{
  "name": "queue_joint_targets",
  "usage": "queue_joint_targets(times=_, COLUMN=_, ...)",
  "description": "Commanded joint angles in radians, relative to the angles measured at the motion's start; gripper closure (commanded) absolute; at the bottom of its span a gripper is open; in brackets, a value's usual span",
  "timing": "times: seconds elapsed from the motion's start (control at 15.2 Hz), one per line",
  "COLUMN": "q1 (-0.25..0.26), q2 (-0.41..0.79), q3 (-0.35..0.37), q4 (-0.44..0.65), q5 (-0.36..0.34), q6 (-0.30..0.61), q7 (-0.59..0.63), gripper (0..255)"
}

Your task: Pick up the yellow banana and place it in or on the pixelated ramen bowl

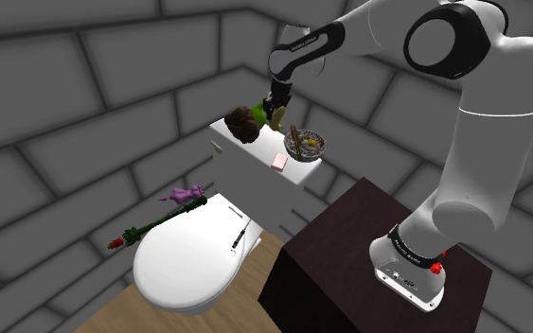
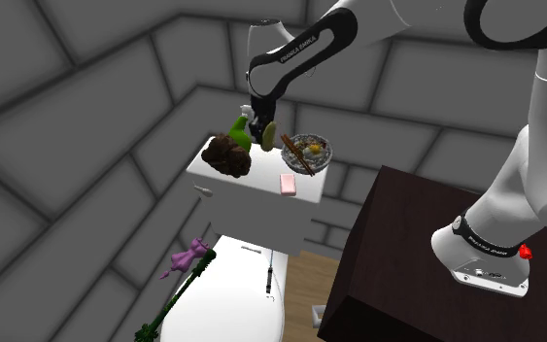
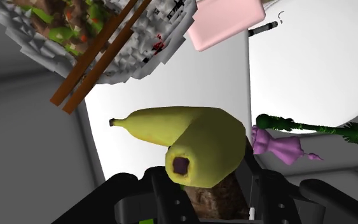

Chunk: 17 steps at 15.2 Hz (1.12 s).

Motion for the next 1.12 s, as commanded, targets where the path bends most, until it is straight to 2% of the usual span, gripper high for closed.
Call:
queue_joint_targets(times=0.0, q1=0.002, q2=-0.019, q3=-0.002, q4=0.003, q5=-0.004, q6=-0.022, q7=0.004, gripper=255)
queue_joint_targets(times=0.26, q1=0.004, q2=-0.043, q3=-0.005, q4=0.013, q5=-0.01, q6=-0.056, q7=0.009, gripper=255)
queue_joint_targets(times=0.66, q1=-0.033, q2=-0.227, q3=-0.035, q4=-0.246, q5=-0.019, q6=0.016, q7=-0.065, gripper=255)
queue_joint_targets(times=1.06, q1=-0.077, q2=-0.398, q3=-0.078, q4=-0.459, q5=-0.045, q6=0.057, q7=-0.143, gripper=255)
